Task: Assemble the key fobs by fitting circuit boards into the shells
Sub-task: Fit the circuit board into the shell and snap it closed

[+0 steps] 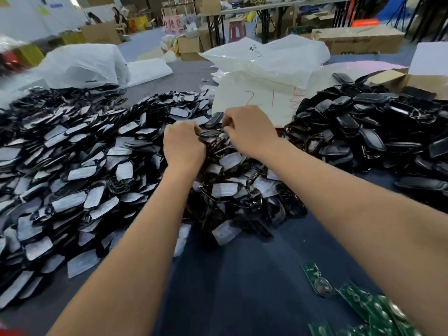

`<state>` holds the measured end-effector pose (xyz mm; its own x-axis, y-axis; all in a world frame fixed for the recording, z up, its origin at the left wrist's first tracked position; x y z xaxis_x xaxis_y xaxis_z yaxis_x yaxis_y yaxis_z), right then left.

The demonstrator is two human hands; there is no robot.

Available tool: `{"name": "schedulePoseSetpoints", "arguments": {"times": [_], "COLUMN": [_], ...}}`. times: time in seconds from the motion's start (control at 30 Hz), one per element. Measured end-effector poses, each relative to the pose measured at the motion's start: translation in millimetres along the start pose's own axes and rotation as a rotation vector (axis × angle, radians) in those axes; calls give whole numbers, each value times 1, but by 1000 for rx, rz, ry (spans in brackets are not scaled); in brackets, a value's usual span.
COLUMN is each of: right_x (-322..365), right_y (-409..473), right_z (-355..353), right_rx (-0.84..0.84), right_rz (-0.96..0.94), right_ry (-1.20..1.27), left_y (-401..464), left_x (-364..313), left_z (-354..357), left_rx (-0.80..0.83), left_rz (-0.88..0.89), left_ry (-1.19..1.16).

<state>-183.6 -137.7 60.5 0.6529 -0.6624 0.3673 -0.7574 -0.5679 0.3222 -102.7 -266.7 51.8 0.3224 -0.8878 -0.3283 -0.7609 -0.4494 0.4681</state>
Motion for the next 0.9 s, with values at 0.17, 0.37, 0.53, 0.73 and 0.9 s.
{"name": "schedulePoseSetpoints", "arguments": {"times": [0.17,0.37,0.53,0.73,0.9], "right_x": [12,13,-1,-41,-55], "right_y": [39,57,61,48,31], "right_z": [41,49,39,31,16], "right_rx": [258,289,176,39,-44], "right_rz": [-120,-155,-74,247,379], "right_ry": [-141,-88,42,237,276], "left_y": [28,41,44,41,37], "left_x": [18,25,45,66,89], "left_z": [26,31,29,30,19], "left_rx": [172,205,252,350,347], "left_rz": [25,54,-46,-212,-382], "left_ry": [50,-12,-136,-237,-302]}}
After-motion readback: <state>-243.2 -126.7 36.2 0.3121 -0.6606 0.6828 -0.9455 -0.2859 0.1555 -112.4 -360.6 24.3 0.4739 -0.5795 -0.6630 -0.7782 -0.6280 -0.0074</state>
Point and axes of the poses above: each hand's wrist, its own y-axis towards the middle knuckle, its own z-axis out of the palm, x = y × z, the point moved 8 cm from there along y, towards the middle knuckle, and after that the axes turned 5 degrees about z, right-handed, at the moved point
